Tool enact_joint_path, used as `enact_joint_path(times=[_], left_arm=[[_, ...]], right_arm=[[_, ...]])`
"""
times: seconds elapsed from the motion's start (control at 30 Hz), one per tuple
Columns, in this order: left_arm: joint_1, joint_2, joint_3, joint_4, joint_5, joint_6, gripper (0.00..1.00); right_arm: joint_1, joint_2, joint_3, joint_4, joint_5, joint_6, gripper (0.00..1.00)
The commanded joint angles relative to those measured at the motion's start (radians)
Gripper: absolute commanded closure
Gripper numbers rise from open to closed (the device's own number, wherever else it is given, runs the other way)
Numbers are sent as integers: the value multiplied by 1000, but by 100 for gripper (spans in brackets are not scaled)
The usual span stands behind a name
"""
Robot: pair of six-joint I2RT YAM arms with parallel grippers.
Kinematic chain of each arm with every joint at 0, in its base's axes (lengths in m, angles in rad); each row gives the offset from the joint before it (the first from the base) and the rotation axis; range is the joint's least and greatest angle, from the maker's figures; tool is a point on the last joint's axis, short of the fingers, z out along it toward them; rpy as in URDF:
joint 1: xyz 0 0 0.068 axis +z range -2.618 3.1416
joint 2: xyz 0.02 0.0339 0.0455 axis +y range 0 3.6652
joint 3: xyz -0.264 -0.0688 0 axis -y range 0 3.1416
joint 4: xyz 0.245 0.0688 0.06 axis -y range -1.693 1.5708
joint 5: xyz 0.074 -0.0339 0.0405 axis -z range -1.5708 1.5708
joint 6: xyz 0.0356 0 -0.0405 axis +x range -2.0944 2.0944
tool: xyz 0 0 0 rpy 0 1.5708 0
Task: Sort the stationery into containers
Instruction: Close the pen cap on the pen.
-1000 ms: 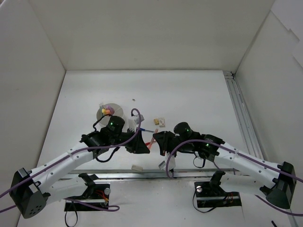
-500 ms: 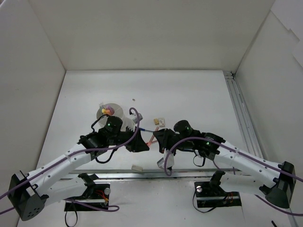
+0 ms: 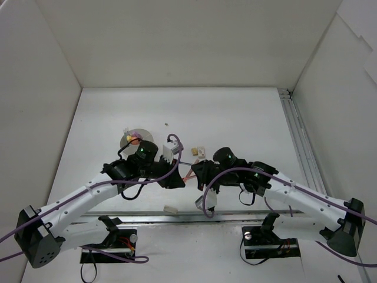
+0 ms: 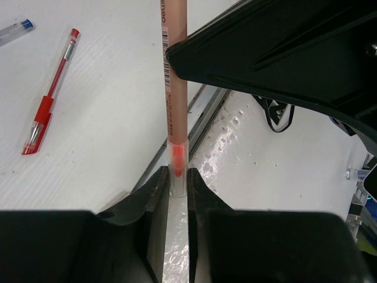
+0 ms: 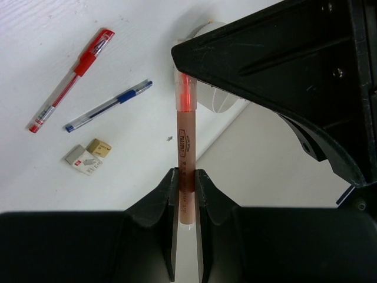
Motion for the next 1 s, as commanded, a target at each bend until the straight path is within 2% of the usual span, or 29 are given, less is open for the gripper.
enact_joint_path(times=[0.0, 0.17, 0.63, 0.87, 0.9, 0.97], left_arm=[[28, -9, 203, 428, -141, 109, 100], [28, 37, 289, 371, -126, 164, 100], [28, 88, 358, 364, -92, 193, 100], [28, 59, 335, 350, -115, 188, 100], [28, 47, 329, 348, -119, 187, 100], [28, 37, 312, 344, -127, 185, 86]], right_arm=[[103, 50, 15, -188, -404, -13, 100], [107, 67, 34, -209, -402, -22, 100], [121, 133, 96, -298, -411, -25, 100], [123, 153, 156, -284, -313, 87, 100], [124, 154, 164, -275, -303, 114, 100], [124, 151, 167, -237, -279, 145, 100]])
